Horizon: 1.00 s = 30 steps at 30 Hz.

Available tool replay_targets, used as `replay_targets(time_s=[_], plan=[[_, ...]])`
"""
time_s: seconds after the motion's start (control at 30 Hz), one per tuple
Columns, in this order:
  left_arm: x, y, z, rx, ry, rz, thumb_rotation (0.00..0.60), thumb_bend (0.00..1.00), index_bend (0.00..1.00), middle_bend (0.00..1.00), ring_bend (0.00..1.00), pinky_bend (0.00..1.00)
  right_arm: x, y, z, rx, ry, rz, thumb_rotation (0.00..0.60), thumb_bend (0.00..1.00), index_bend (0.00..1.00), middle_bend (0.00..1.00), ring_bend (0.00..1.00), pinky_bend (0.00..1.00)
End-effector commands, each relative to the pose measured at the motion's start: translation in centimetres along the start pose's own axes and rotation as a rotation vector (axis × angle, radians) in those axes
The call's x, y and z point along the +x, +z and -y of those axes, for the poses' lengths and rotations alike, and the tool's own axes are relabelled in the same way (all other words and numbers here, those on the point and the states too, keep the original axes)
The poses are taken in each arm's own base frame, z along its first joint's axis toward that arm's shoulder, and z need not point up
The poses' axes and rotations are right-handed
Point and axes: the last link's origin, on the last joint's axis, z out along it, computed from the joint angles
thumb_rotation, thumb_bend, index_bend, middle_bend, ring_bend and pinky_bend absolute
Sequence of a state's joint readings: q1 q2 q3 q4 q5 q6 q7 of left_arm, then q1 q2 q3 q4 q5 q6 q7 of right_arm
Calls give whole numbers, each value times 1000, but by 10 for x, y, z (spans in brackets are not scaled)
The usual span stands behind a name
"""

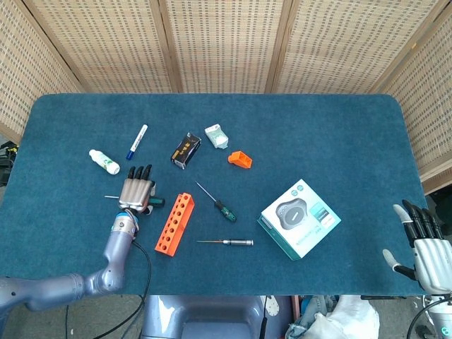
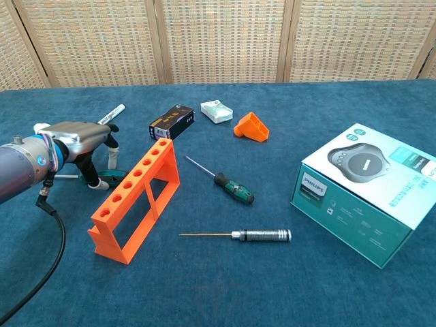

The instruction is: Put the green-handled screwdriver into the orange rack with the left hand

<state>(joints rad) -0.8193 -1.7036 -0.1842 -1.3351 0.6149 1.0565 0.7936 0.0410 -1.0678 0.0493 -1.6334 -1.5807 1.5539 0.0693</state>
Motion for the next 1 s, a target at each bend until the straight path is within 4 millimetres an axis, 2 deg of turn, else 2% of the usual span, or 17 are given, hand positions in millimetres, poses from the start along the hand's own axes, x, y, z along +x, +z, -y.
replay_targets(time_s=[0.03, 0.27, 0.5, 0.6, 0.8, 1.0], plan=[[0, 0, 0, -2, -5, -3, 600, 273, 565, 20, 0, 0, 0, 0, 0, 1, 0, 1, 600, 258, 0, 0, 0, 0], [6, -2, 0, -12, -32, -21, 600, 284, 571, 21, 0, 0, 0, 0, 0, 1, 0, -1, 600, 258, 0, 0, 0, 0], [32, -11, 1, -33, -109, -98, 600, 285, 571, 27, 0, 0, 0, 0, 0, 1, 0, -1, 600, 258, 0, 0, 0, 0], [47, -20, 2, -47, -202, -148, 600, 285, 571, 32, 0, 0, 0, 0, 0, 2, -1, -2, 600, 258, 0, 0, 0, 0], [66, -35, 9, -72, -357, -220, 600, 286, 571, 43, 0, 0, 0, -1, 0, 1, -3, -3, 600, 258, 0, 0, 0, 0], [90, -59, 31, -63, -591, -268, 600, 286, 571, 47, 0, 0, -2, 0, 1, -1, -7, 4, 600, 258, 0, 0, 0, 0]])
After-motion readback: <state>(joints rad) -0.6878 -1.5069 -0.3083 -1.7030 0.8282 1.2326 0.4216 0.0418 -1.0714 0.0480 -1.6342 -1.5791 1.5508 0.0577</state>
